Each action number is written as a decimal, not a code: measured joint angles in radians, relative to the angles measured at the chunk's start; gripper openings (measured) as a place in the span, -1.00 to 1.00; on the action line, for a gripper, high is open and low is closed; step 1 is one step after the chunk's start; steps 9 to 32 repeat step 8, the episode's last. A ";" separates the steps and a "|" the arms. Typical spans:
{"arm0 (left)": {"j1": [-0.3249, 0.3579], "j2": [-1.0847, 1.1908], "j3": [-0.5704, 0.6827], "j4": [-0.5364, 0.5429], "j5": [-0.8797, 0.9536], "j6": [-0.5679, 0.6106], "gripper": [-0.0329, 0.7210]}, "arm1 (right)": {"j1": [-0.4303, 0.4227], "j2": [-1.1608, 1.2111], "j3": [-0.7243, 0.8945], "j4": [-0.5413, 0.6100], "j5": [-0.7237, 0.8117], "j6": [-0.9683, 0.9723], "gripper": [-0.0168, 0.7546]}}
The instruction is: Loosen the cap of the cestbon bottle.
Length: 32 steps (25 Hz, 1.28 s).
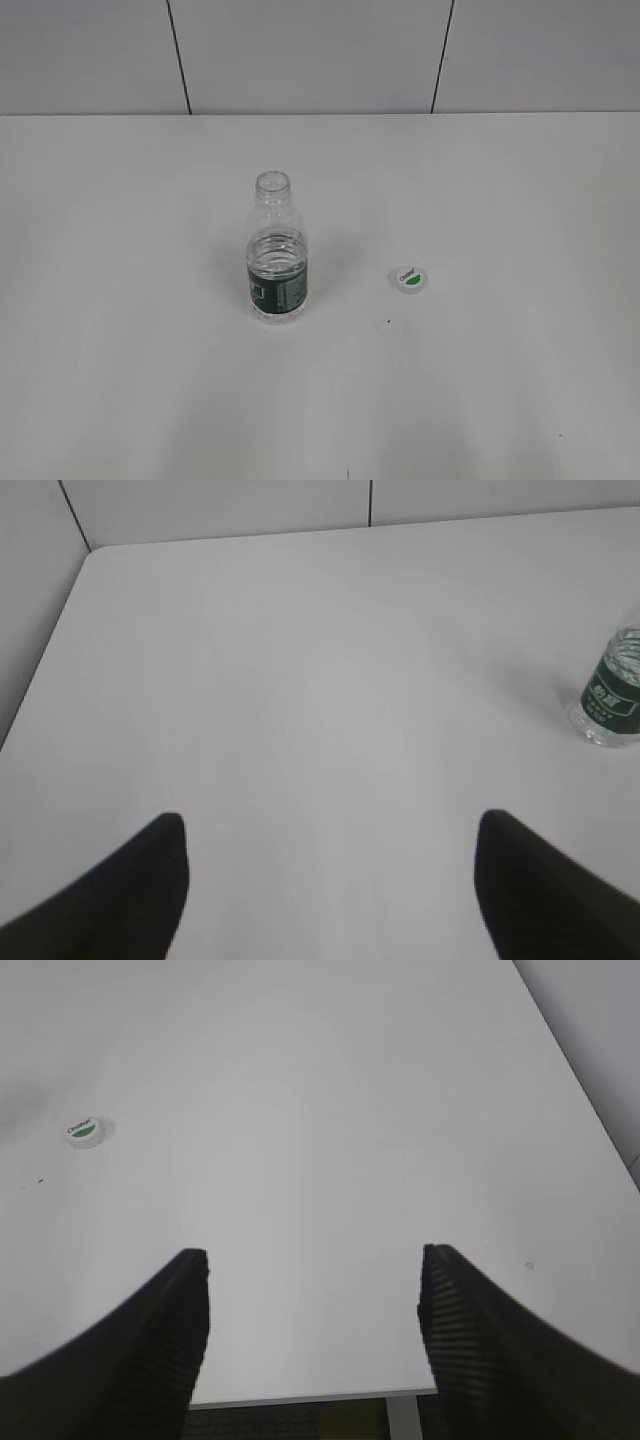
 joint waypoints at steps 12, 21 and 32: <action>0.000 0.000 0.000 0.000 0.000 0.000 0.48 | 0.000 0.000 0.000 0.000 0.000 -0.001 0.35; 0.000 0.000 0.000 0.000 0.000 0.000 0.48 | 0.000 0.000 0.000 0.000 0.000 -0.001 0.35; 0.000 0.000 0.000 0.000 0.000 0.000 0.48 | 0.000 0.000 0.000 0.000 0.000 -0.001 0.35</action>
